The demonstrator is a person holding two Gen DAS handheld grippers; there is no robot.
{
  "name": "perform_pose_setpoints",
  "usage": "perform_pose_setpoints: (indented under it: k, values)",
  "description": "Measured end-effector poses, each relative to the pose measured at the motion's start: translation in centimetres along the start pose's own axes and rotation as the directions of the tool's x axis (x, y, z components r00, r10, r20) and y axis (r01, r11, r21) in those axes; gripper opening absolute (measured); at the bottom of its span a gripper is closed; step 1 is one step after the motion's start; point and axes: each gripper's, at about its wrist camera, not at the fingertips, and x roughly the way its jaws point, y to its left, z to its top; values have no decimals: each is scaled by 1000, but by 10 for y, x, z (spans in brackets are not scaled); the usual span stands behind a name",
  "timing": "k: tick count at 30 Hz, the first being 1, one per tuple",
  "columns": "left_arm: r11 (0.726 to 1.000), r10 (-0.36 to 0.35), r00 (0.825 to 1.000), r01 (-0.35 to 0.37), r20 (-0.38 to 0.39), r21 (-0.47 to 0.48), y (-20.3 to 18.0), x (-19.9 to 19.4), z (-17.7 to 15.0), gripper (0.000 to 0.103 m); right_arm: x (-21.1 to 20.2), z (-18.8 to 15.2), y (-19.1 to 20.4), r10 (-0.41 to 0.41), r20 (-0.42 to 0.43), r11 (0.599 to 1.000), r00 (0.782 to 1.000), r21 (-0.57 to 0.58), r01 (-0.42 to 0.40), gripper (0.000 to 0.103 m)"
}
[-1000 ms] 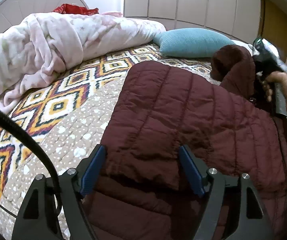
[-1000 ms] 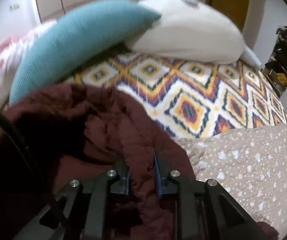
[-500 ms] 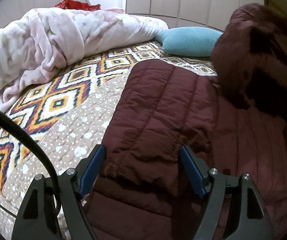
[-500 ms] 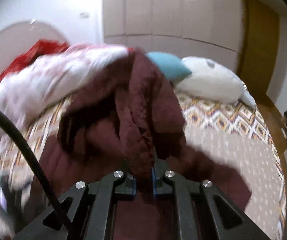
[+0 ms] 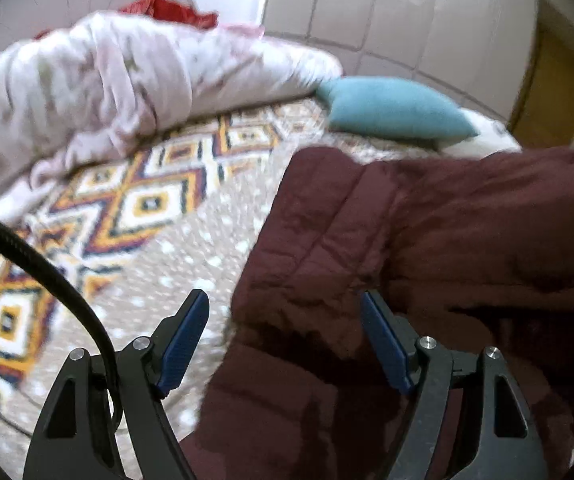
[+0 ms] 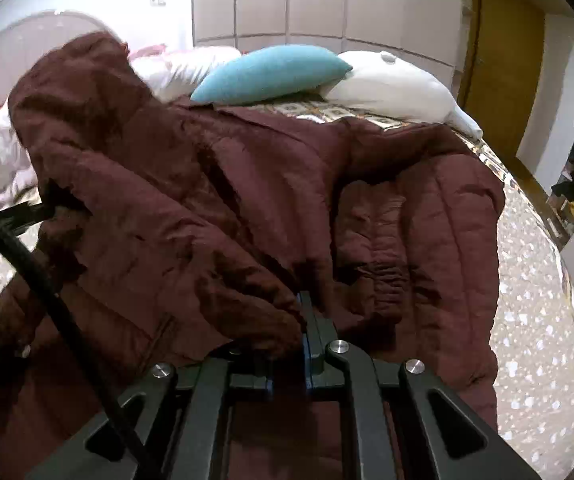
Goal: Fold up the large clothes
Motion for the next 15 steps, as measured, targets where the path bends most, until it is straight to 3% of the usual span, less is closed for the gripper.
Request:
perform_pose_setpoints:
  k: [3,5,6,7,9,12,15]
  values:
    - [999,-8,999,6,46,43,-1,-34,4,77,-8,-6,-3,6,15,1000,1000,-14,-6,12]
    - [998,-29,998,25,64,57,-1,-51,10,77,-21,-12,-8,8,14,1000,1000,-19,-7,23]
    - [998,-40,996,35,83,55,-2,-61,17,78,-25,-13,-9,11,8,1000,1000,-15,-11,38]
    - [998,-42,995,37,95,55,-4,-65,21,79,-33,-16,-13,32,5,999,999,-4,-32,46]
    - [997,-50,992,42,118,64,-14,-72,34,87,-49,-22,-20,54,14,998,998,15,-54,47]
    - [994,-79,993,72,89,85,-29,-60,45,87,-67,-27,-37,103,17,989,995,100,-104,51]
    - [990,-72,997,70,13,119,-48,-32,38,87,-73,-28,-63,192,43,942,980,271,-197,57]
